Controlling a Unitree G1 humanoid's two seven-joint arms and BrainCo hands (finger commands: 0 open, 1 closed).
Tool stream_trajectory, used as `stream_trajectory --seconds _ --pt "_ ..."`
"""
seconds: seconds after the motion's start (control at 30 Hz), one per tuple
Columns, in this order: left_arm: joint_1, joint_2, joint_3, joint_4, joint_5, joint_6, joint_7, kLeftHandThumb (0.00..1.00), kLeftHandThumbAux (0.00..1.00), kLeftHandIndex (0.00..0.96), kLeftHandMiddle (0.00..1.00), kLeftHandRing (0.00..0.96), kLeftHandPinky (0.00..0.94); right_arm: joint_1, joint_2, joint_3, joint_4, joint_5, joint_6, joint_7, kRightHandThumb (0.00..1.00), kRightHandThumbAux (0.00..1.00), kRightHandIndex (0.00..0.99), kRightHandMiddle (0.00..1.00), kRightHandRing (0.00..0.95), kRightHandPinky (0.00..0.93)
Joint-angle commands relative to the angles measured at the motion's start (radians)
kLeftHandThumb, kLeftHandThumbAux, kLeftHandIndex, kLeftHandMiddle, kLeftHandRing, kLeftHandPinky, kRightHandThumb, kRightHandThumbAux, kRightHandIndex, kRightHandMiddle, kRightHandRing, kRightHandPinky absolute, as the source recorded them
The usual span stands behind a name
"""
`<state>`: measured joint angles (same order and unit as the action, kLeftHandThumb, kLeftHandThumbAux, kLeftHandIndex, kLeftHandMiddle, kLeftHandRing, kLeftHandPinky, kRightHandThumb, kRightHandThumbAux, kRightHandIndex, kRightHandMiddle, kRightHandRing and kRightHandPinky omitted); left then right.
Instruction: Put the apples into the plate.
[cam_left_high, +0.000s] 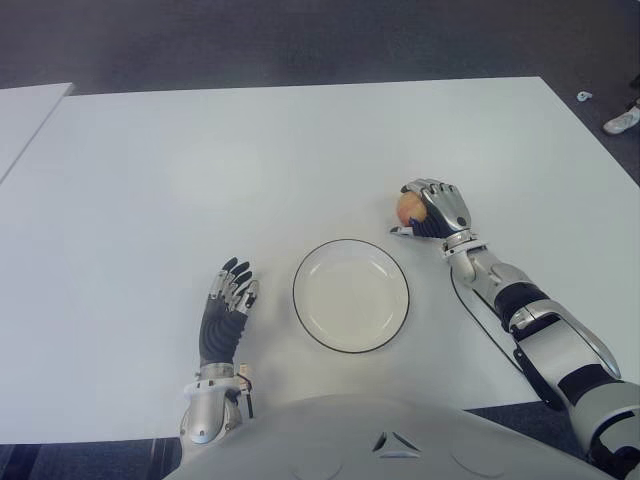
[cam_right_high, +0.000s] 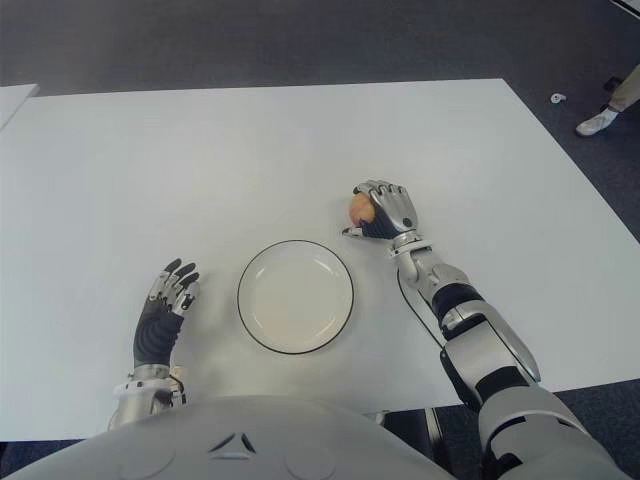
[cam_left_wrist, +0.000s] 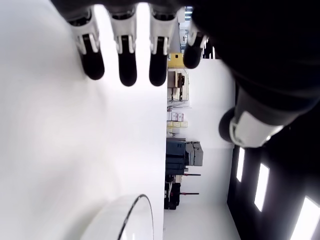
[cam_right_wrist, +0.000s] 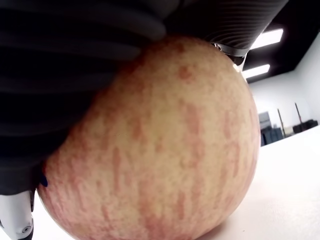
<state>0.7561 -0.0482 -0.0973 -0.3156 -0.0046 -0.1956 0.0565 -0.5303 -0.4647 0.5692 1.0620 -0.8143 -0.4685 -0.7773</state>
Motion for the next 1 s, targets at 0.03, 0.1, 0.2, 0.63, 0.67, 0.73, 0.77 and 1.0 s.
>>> stream_trajectory --seconds 0.03,0.1,0.2,0.63,0.67,0.73,0.77,1.0 --pt "-0.003 -0.005 -0.003 -0.002 -0.019 -0.006 -0.011 0.294 0.579 0.137 0.192 0.189 0.196 0.036 0.017 0.042 0.040 -0.031 0.006 0.047 0.725 0.707 0.441 0.823 0.815 0.850" --pt "-0.005 -0.006 -0.003 -0.001 -0.017 -0.009 -0.010 0.295 0.582 0.142 0.197 0.195 0.208 0.035 0.016 0.041 0.039 -0.026 0.005 0.055 0.727 0.708 0.441 0.837 0.824 0.855" --pt "-0.007 -0.008 -0.002 0.001 -0.014 -0.011 -0.007 0.297 0.583 0.147 0.202 0.202 0.222 0.035 0.016 0.038 0.039 -0.018 0.002 0.064 0.729 0.709 0.441 0.848 0.832 0.855" --pt "-0.003 -0.011 -0.006 -0.008 -0.015 -0.013 -0.008 0.308 0.587 0.141 0.194 0.192 0.190 0.038 0.006 0.033 0.018 0.004 -0.008 0.115 0.731 0.710 0.440 0.872 0.852 0.847" --pt "-0.003 -0.011 -0.006 -0.009 -0.015 -0.013 -0.008 0.308 0.587 0.142 0.193 0.192 0.190 0.039 0.005 0.033 0.017 0.005 -0.008 0.117 0.731 0.710 0.440 0.872 0.852 0.847" --pt "-0.005 -0.011 -0.005 -0.007 -0.014 -0.012 -0.008 0.307 0.588 0.143 0.193 0.191 0.190 0.039 0.005 0.033 0.015 0.006 -0.006 0.124 0.731 0.710 0.440 0.873 0.853 0.847" --pt "-0.006 -0.011 -0.005 -0.006 -0.014 -0.012 -0.008 0.305 0.588 0.144 0.192 0.190 0.195 0.038 0.005 0.033 0.013 0.008 -0.004 0.130 0.731 0.710 0.440 0.875 0.855 0.846" --pt "-0.016 -0.011 -0.003 0.005 -0.018 -0.015 -0.011 0.308 0.586 0.141 0.185 0.185 0.189 0.034 0.005 0.022 0.010 0.022 -0.002 0.156 0.733 0.710 0.440 0.873 0.851 0.831"
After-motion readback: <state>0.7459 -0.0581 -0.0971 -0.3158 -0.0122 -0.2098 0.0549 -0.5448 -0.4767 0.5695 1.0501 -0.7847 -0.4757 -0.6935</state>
